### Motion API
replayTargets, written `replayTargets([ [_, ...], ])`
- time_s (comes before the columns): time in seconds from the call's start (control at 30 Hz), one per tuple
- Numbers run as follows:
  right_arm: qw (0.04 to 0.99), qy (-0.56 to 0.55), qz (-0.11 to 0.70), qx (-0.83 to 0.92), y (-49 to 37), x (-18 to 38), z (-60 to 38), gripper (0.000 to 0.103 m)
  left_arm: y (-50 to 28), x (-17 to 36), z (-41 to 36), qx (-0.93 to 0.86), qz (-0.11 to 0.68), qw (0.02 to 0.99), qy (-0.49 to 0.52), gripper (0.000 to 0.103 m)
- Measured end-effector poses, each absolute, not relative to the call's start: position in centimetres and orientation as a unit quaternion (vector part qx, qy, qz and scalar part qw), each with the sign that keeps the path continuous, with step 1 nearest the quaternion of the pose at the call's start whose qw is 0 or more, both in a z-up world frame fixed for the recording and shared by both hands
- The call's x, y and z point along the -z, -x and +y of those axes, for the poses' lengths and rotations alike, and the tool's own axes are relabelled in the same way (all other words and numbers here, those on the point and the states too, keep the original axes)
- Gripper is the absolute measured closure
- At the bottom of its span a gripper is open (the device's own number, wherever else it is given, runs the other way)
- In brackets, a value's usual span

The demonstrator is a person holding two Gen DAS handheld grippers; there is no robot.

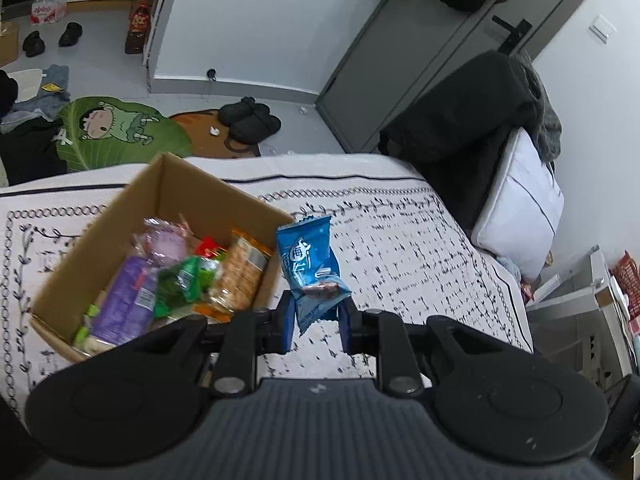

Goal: Organize snacks
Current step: 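Carry blue packet and cake over the box and open both grippers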

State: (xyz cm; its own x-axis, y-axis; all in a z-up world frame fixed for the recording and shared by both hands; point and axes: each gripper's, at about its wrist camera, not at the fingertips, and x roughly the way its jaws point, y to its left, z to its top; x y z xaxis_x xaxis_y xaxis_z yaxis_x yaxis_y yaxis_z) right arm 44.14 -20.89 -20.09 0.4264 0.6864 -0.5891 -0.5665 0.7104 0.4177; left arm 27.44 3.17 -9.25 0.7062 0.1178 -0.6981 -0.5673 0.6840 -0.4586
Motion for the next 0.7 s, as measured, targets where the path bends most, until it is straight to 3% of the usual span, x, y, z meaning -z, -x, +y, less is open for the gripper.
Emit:
replayTargets([
  [0.7,0.828,-0.081,0.336,-0.441,-38.7,15.3,-16.3,0.103,-23.1,9.9,9.1,-0.226,0.360,0.830,0.362,0.081],
])
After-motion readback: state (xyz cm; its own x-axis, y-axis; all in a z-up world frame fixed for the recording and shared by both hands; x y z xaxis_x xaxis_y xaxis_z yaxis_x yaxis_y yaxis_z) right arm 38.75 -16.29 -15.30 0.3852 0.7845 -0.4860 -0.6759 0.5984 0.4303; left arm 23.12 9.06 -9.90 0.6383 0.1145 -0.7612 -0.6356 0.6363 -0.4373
